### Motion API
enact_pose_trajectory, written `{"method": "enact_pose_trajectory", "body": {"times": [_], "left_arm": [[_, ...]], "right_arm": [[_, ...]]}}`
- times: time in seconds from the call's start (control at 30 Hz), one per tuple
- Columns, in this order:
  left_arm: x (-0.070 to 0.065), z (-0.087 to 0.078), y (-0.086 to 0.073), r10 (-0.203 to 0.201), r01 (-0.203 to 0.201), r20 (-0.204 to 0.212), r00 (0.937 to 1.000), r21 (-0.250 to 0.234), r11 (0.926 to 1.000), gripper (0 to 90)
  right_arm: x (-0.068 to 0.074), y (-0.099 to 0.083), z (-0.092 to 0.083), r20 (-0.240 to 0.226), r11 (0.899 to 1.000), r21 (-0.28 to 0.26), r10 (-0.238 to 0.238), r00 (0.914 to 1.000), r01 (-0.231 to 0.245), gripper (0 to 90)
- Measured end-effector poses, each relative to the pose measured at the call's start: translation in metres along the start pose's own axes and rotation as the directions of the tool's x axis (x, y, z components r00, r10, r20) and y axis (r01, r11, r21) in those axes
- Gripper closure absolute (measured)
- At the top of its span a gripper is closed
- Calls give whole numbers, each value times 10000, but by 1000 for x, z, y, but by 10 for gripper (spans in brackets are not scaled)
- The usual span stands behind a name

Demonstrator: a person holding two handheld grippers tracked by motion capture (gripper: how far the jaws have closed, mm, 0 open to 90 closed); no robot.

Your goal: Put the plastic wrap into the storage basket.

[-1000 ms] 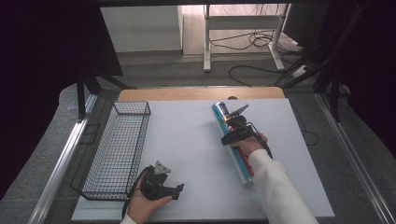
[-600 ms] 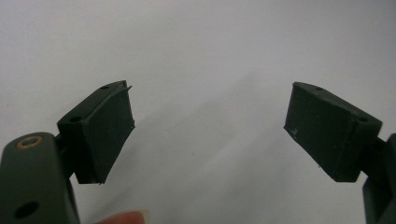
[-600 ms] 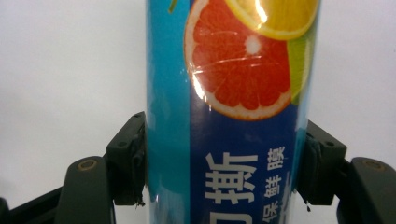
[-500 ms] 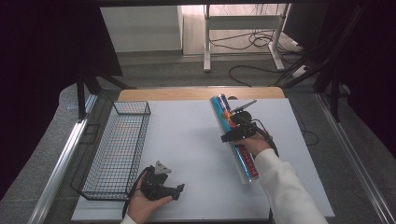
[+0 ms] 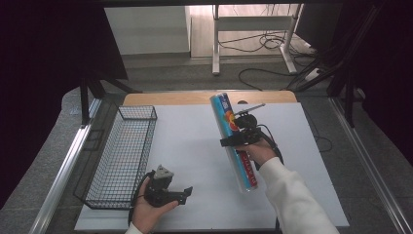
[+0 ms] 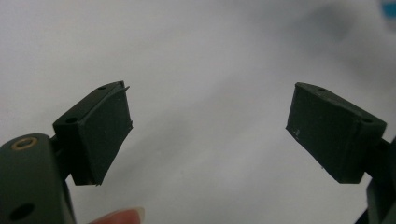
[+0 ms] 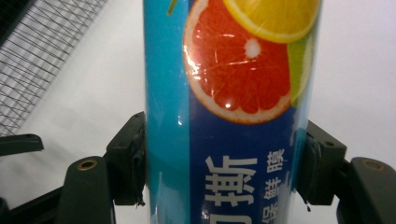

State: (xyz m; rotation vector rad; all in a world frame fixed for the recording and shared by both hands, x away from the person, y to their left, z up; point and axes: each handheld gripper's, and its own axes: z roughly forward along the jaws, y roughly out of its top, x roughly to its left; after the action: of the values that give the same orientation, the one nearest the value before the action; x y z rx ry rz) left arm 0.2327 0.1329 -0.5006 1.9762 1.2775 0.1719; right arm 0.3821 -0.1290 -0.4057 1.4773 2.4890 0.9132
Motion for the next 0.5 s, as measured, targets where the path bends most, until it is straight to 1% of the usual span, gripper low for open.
{"method": "enact_pose_trajectory", "body": {"times": [0.1,0.2,0.27,0.3,0.33,0.37,0.4,0.47,0.5], "left_arm": [[1,-5,5,-436,454,491,9978,-361,9983,132],[0,-8,12,-579,644,1130,9919,-542,9965,155],[-2,-8,17,-718,826,1612,9843,-611,9947,155],[-5,-6,24,-771,907,1947,9778,-620,9940,152],[-5,-6,24,-771,907,1947,9778,-620,9940,148],[-9,-2,32,-856,1026,2255,9705,-648,9926,144],[-9,-2,32,-856,1026,2255,9705,-648,9926,144],[-11,2,42,-995,1216,2528,9624,-734,9899,144],[-12,5,47,-1035,1276,2578,9606,-783,9887,143]], "right_arm": [[7,1,2,-260,9999,-109,11,9997,-14,320],[13,2,5,-386,9997,-187,-132,9992,125,320],[16,2,8,-395,9997,-240,-107,9992,98,320],[19,2,11,-431,9996,-295,-60,9991,47,320],[19,2,11,-431,9996,-295,-60,9991,47,320],[21,2,15,-577,9995,-310,-26,9983,8,320],[21,2,15,-577,9995,-310,-26,9983,8,320],[24,2,17,-708,9994,-347,-9,9975,-16,320],[26,2,18,-759,9993,-374,-2,9971,-26,320]]}}
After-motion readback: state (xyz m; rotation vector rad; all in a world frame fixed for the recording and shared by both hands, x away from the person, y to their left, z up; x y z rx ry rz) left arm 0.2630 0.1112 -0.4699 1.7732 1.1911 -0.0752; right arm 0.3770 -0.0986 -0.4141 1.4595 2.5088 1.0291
